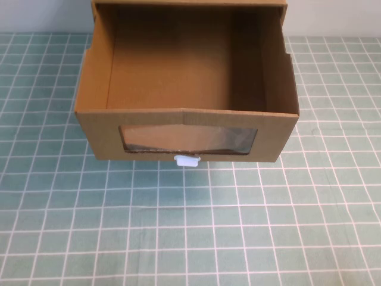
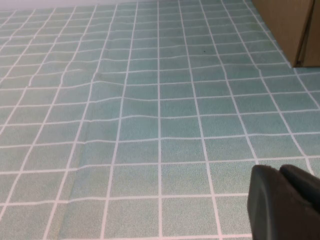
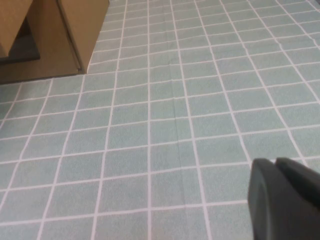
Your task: Close the shoe box
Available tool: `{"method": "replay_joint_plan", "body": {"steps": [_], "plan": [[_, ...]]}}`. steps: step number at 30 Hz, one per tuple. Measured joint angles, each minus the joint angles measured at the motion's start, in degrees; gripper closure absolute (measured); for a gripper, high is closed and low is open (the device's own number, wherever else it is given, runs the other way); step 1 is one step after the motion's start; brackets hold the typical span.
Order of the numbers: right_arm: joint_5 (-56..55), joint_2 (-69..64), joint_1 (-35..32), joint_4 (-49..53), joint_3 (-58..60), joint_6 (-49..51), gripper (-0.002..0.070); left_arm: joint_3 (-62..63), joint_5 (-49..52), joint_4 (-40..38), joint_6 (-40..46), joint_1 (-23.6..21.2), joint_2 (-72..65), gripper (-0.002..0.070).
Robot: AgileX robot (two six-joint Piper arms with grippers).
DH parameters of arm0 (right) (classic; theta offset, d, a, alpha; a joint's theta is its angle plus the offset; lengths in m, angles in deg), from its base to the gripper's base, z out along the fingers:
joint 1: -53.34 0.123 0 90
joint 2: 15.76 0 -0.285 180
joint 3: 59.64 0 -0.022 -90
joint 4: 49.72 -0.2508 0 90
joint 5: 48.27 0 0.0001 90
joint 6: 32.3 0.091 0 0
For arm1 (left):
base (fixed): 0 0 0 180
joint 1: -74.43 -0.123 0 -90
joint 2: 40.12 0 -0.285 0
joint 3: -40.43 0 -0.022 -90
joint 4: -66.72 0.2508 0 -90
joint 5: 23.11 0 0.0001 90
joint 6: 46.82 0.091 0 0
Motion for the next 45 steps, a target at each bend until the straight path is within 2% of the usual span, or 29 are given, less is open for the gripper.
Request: {"method": "replay_joint_plan", "body": {"steps": [34,38,42,45], "plan": [[0.00,0.00,0.00,0.00,0.00,0.00,0.0688,0.00,-0.14,0.00,-0.16,0.00,0.00,0.0680],[0.00,0.00,0.00,0.00,0.00,0.00,0.0688,0.00,-3.35,-2.69,-6.90,0.00,0.00,0.0680],[0.00,0.00,0.00,0.00,0.00,0.00,0.0688,0.00,-11.05,-7.65,-19.24,0.00,0.00,0.0680],[0.00,0.00,0.00,0.00,0.00,0.00,0.0687,0.00,-15.18,-8.85,-21.61,0.00,0.00,0.0680]]}}
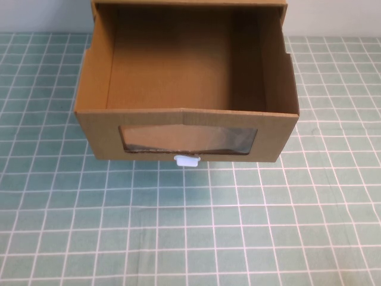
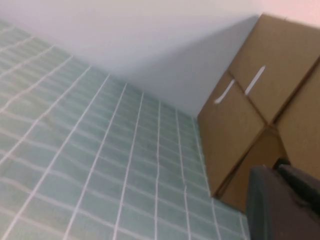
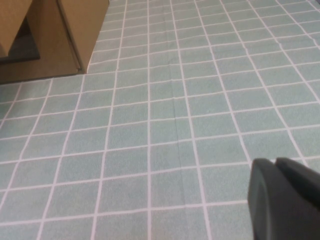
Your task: Close the shoe box
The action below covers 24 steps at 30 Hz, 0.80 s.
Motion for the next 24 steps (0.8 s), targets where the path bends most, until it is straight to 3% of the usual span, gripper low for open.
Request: {"method": "replay_joint_plan", "body": {"steps": [4,9,14,17,24], "plan": [[0.00,0.00,0.00,0.00,0.00,0.00,0.0688,0.00,-1.06,-1.16,-1.15,0.00,0.00,0.0680],[0.00,0.00,0.00,0.00,0.00,0.00,0.0688,8.94,12.92,-1.58,-0.75,0.00,-3.06,0.0680],[0.00,0.00,0.00,0.00,0.00,0.00,0.0688,26.49,26.61,-3.19,10.66,0.00,-17.06,0.0680],[0.00,0.00,0.00,0.00,0.00,0.00,0.0688,39.36,34.03,-6.75,22.83,0.00,-27.96,0.0680],[0.00,0.00,0.00,0.00,0.00,0.00,0.0688,67.65,48.51,-21.08,43.41,0.00,-56.63,0.0680]]}}
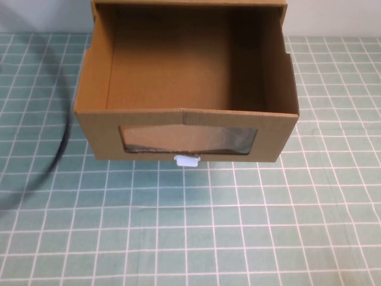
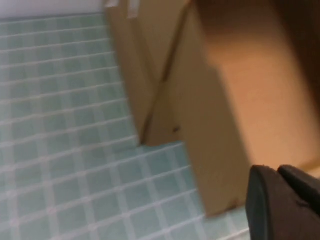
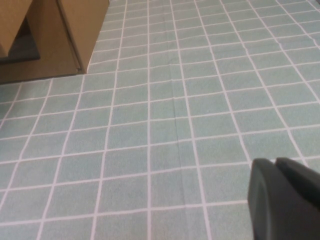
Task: Close the shoe box
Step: Press the shoe box with left arm
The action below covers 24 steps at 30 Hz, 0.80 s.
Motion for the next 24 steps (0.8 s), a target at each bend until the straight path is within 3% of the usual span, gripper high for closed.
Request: {"method": "replay_joint_plan", "body": {"steps": [4,13,24], "plan": [[0.00,0.00,0.00,0.00,0.00,0.00,0.0688,15.27,3.70,-8.04,8.04,0.69,-14.95,0.0680],[0.00,0.00,0.00,0.00,0.00,0.00,0.0688,42.11,4.89,-9.22,11.32,7.96,-40.90,0.0680],[0.00,0.00,0.00,0.00,0.00,0.00,0.0688,54.00,3.12,-8.43,11.72,10.23,-52.77,0.0680]]}}
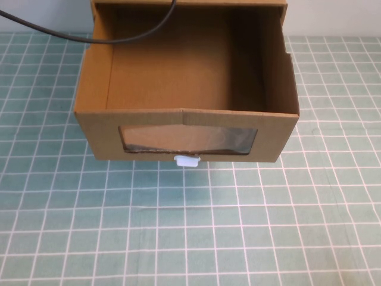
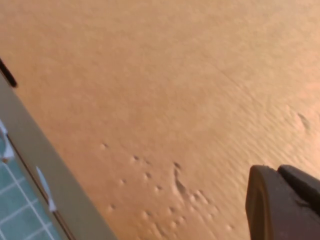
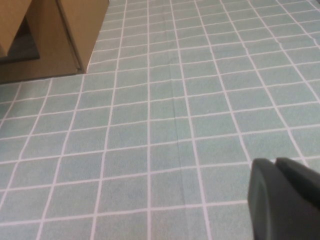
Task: Close the shoe box
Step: Press the shoe box with left arm, then close the shoe box with your right arm
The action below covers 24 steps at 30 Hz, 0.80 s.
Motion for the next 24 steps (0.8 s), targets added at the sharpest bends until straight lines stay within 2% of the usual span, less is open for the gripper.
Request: {"method": "replay_joint_plan", "body": {"steps": [6,10,18,21,24], "plan": [[0.00,0.00,0.00,0.00,0.00,0.00,0.0688,0.06,-1.43,0.72,1.83,0.15,-0.54,0.0680],[-3.72,0.00,0.00,-1.77,0.00,0.00,0.0688,0.06,-0.04,1.28,2.02,0.59,-1.47,0.0680],[-15.85,0.00,0.00,-20.32,0.00,0.00,0.0688,0.06,-0.05,3.02,2.02,1.07,-2.22,0.0680],[-19.78,0.00,0.00,-24.03,0.00,0.00,0.0688,0.06,-0.16,3.62,2.02,1.07,-2.22,0.0680],[-20.09,0.00,0.00,-29.37,0.00,0.81,0.0688,0.06,-0.27,3.85,2.02,1.07,-2.22,0.0680]]}}
